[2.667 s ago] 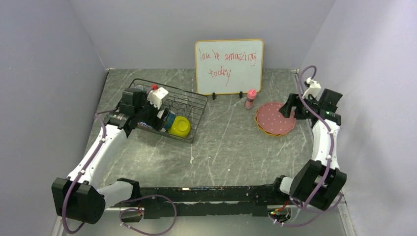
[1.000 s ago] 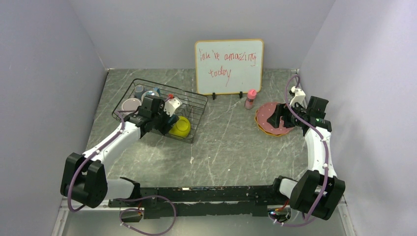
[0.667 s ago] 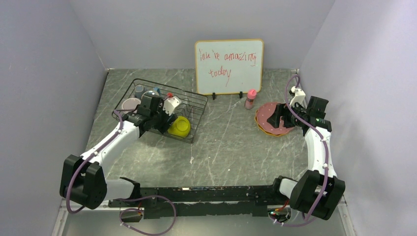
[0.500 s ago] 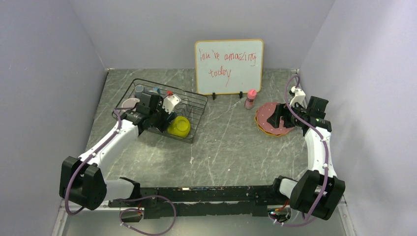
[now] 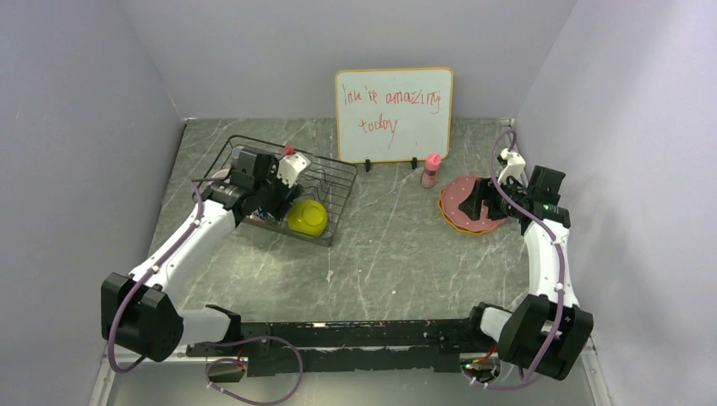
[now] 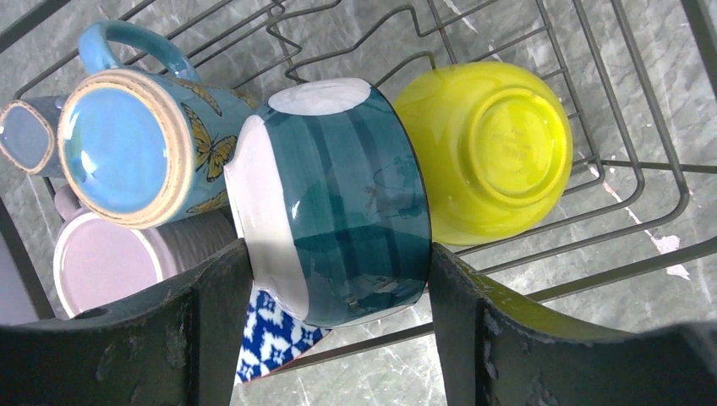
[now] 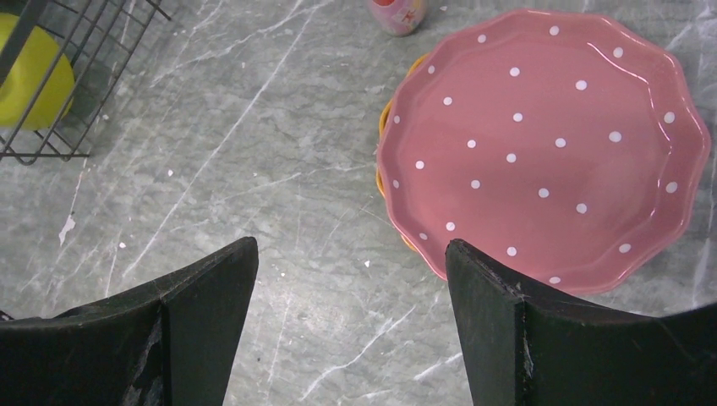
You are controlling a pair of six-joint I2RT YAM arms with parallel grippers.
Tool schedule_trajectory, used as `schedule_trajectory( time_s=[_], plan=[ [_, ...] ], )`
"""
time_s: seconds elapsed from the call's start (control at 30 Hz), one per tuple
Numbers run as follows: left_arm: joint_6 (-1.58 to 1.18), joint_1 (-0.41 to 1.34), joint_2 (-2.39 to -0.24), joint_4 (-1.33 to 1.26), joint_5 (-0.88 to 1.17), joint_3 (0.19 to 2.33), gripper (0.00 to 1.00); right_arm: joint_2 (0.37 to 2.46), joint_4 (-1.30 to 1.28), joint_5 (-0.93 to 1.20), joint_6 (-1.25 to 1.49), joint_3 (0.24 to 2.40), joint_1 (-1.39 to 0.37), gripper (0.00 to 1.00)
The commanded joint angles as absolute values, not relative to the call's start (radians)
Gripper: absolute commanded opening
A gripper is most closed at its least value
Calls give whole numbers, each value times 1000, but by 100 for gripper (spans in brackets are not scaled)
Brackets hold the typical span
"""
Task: Unload the mixed dishes from the dish rack
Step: Pick up the bowl from the dish rack.
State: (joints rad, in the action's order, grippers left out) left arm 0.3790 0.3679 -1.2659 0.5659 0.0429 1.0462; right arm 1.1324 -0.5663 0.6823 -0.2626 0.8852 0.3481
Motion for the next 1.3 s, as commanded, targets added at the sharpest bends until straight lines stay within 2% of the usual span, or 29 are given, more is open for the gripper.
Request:
schedule_trajectory(
  time_s=[0.0, 0.33, 0.57, 1.03, 1.27],
  plan=[
    [344, 370, -1202, 550, 100, 1135, 3, 1084, -514, 755, -285, 906, 349, 85],
    [274, 370, -1184, 585, 143, 1214, 3, 1081, -512, 872, -293, 1009, 269, 82],
    [206, 367, -1178, 576, 209, 1264, 3, 1136, -442, 914, -233, 1112, 135, 82],
    [-95, 352, -1285, 522, 708, 1358, 2, 1231, -102, 839, -71, 1160, -187, 84],
    [-297, 350, -1363, 391, 947, 1344, 2, 1275, -71, 808, -103, 1153, -286, 83]
  ],
)
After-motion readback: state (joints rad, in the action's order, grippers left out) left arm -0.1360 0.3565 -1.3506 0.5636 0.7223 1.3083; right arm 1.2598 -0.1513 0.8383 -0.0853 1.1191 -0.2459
